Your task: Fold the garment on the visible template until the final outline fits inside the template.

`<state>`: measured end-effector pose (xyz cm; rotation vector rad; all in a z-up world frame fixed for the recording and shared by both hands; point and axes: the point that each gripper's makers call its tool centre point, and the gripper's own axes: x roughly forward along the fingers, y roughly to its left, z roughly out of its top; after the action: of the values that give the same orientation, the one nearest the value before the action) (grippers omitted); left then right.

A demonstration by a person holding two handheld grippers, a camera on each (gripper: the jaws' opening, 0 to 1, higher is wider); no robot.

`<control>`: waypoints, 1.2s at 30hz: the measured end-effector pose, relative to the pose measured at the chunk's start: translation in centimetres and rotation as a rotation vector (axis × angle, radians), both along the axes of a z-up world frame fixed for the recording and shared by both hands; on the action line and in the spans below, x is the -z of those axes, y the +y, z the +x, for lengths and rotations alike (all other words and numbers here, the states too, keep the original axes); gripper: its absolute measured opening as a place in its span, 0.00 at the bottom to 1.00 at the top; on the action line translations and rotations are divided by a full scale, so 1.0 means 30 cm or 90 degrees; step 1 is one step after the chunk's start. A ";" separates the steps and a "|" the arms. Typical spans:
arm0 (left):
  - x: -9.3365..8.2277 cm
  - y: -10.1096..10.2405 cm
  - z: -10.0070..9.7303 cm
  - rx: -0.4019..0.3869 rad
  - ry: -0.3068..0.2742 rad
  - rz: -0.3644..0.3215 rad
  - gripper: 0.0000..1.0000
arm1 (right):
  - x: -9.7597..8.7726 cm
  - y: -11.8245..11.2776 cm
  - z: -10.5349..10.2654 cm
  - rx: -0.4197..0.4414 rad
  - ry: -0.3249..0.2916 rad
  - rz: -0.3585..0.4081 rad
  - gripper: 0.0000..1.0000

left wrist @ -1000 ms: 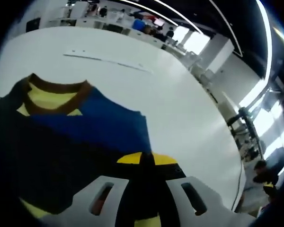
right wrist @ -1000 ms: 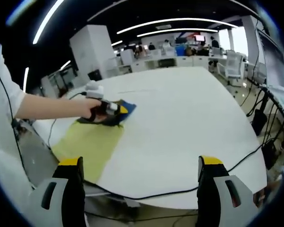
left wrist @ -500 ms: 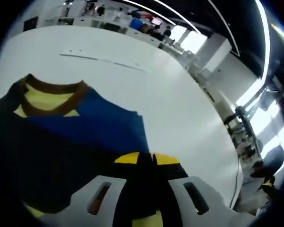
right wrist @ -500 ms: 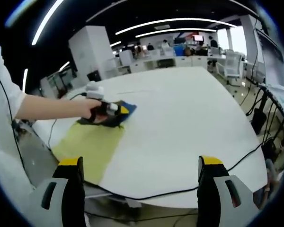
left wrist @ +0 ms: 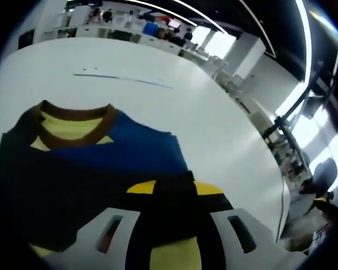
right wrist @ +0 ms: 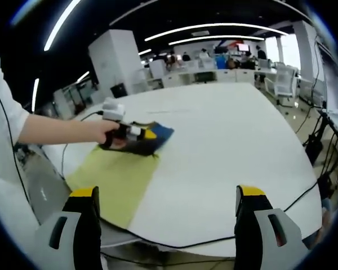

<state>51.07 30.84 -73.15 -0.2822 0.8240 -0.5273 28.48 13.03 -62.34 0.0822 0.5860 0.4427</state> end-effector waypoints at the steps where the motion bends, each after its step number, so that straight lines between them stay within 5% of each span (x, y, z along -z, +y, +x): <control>1: -0.006 0.020 -0.003 0.001 -0.002 0.001 0.23 | -0.004 0.017 0.003 -0.004 -0.003 0.000 1.00; 16: -0.075 0.227 -0.059 0.051 -0.038 0.020 0.37 | -0.011 0.183 0.028 -0.032 -0.007 0.004 1.00; 24: -0.093 0.338 -0.099 0.070 -0.053 0.048 0.55 | -0.022 0.234 0.051 -0.040 -0.012 0.001 1.00; 36: -0.168 0.507 -0.149 0.086 -0.085 0.067 0.69 | -0.038 0.317 0.080 -0.071 -0.018 -0.004 1.00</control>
<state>46.61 46.04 -68.12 -0.0940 0.7409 -0.6200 30.89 22.54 -61.20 0.0366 0.5653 0.5490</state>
